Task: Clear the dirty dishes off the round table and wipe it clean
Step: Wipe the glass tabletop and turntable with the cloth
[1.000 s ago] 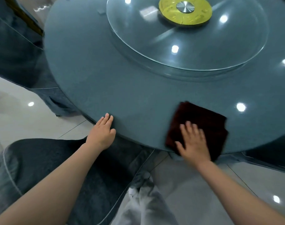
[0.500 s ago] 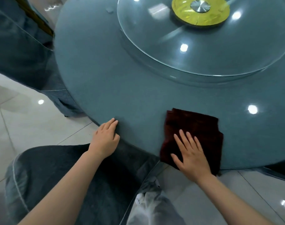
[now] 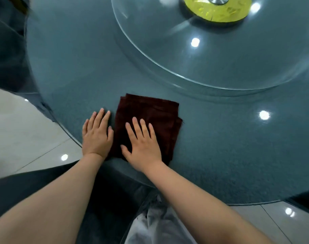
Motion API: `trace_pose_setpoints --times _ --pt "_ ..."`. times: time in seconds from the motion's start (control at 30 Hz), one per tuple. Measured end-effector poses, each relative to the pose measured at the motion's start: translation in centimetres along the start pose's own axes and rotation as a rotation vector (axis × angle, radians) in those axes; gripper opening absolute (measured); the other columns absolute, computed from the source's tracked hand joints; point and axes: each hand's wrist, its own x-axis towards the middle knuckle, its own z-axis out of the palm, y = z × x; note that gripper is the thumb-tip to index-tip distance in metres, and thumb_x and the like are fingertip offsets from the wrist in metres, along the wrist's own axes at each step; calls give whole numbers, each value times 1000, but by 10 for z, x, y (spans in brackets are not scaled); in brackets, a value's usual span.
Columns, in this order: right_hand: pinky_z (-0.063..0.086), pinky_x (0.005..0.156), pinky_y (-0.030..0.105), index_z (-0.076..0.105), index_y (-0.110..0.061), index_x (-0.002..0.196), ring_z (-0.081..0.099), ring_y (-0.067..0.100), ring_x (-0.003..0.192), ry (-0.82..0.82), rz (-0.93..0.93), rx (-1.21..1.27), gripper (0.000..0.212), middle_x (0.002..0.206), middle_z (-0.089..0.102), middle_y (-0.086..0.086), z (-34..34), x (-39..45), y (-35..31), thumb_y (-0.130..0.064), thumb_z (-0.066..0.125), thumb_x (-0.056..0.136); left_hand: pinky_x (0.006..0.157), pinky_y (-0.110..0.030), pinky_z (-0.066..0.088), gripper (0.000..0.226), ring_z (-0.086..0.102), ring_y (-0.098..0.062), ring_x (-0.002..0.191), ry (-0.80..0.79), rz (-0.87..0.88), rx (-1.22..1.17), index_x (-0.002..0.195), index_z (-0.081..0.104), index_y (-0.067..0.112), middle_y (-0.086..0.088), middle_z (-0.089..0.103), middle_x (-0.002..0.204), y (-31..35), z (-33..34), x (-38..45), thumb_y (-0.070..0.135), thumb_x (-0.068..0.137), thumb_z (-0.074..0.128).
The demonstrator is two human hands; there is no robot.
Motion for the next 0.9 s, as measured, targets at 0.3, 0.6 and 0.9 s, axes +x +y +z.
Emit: trace_pose_setpoints --times 0.3,0.6,0.9 --pt "19 118 50 32 -17 152 21 29 148 43 341 -53 71 161 18 6 -15 -104 173 -53 33 91 120 -36 8 60 19 -16 147 12 -6 -7 148 37 25 3 29 158 0 -1 3 33 89 26" --pt "11 120 51 27 -14 153 18 35 147 66 290 -7 76 161 19 13 -23 29 100 -55 32 90 120 -36 8 60 19 -17 147 17 -16 19 147 38 24 2 30 157 2 2 4 33 89 26" --pt "11 121 47 26 -22 154 17 28 149 78 67 10 71 162 18 5 -25 70 93 -56 35 92 121 -39 10 59 19 -17 147 13 -9 14 148 37 24 2 30 157 -3 1 3 33 90 27"
